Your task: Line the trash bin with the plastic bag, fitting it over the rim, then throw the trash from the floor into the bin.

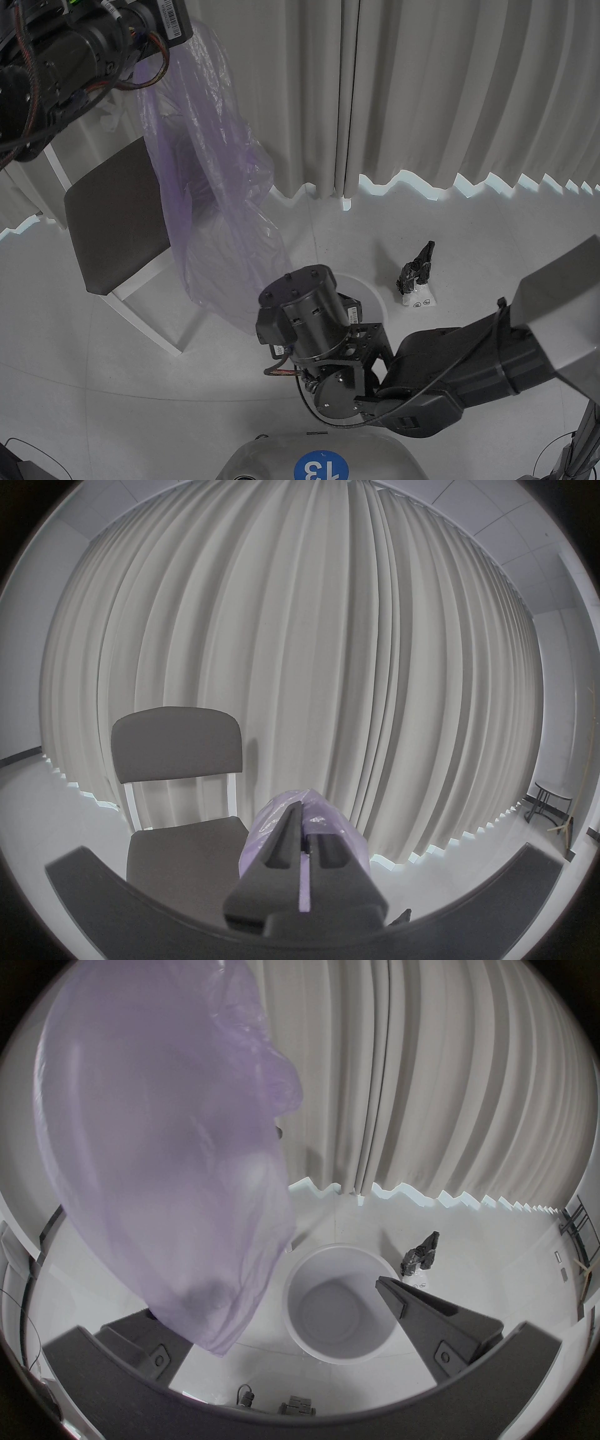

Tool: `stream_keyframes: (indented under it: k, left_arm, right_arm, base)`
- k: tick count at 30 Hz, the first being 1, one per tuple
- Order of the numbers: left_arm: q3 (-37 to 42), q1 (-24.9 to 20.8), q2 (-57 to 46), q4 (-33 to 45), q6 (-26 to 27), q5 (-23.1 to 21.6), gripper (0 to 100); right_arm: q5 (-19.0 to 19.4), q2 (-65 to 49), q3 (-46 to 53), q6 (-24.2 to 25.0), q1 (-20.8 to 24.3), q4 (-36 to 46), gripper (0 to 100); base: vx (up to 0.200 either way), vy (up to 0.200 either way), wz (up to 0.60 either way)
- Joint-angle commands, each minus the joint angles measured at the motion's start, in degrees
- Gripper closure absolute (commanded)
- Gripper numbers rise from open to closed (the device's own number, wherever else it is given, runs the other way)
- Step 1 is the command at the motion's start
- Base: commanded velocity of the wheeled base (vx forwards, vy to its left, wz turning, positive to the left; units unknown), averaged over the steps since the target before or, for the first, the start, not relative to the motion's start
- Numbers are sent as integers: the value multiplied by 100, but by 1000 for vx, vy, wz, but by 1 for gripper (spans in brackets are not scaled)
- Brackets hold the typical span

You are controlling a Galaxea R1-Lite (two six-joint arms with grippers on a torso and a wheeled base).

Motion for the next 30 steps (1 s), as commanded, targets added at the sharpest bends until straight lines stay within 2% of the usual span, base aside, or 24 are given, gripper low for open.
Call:
stream_keyframes:
  k: [1, 12, 30]
  left_arm:
    - [-3, 54, -11, -3, 10, -8, 100]
    - [-3, 54, -38, -3, 10, -8, 100]
    - [-3, 72, -55, -3, 10, 1, 100]
  right_arm:
    - [0, -398, 262, 0, -110, -10, 0]
    - [9, -433, 350, 35, -383, -54, 0]
    - [62, -670, 491, 105, -462, -98, 0]
  base:
    - [0, 0, 0]
    - [0, 0, 0]
    - [0, 0, 0]
